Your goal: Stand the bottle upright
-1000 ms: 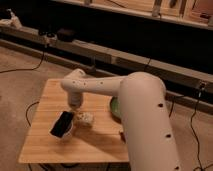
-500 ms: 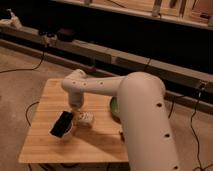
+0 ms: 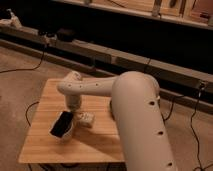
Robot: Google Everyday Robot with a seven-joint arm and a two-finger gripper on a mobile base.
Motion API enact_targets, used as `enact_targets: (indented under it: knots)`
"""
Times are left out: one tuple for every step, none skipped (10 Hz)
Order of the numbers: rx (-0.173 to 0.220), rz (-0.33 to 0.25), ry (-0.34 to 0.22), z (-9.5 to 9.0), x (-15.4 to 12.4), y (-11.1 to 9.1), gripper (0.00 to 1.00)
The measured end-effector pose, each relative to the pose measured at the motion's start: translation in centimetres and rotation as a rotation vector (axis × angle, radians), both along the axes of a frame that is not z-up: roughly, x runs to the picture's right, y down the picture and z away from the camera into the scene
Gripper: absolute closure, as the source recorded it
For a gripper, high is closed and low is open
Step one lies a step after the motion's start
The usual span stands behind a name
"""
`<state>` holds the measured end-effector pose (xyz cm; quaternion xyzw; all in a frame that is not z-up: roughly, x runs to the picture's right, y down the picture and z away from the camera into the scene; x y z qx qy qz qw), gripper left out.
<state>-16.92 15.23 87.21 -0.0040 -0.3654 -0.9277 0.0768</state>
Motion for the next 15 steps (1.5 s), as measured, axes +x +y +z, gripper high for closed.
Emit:
enact_targets:
  knots:
    - [0.007, -0.005, -0.002, 0.1, -0.3, 0.1, 0.2]
    - [0.012, -0.01, -0.001, 0.2, -0.3, 0.1, 0.2]
    - [0.017, -0.014, 0.0, 0.3, -0.3, 0.2, 0.2]
    - [0.022, -0.021, -0.002, 0.3, -0.6, 0.3, 0.2]
    - [0.025, -0.027, -0.006, 0.3, -0.9, 0.4, 0.2]
    - [0.025, -0.027, -0.011, 0.3, -1.1, 0.6, 0.2]
    - [0.025, -0.023, -0.018, 0.3, -1.3, 0.7, 0.2]
    - [0.025, -0.015, -0.025, 0.4, -1.5, 0.8, 0.2]
    - [0.025, -0.008, -0.028, 0.5, -1.5, 0.7, 0.2]
    - [0.027, -0.003, -0.029, 0.6, -1.4, 0.6, 0.23]
    - [0.032, 0.006, -0.028, 0.6, -1.2, 0.2, 0.32]
    - [0.036, 0.015, -0.026, 0.7, -0.9, -0.1, 0.42]
    - [0.038, 0.021, -0.023, 0.7, -0.8, -0.2, 0.51]
    - [0.037, 0.027, -0.023, 0.7, -0.7, -0.3, 0.61]
    - [0.033, 0.035, -0.026, 0.7, -0.7, -0.2, 0.73]
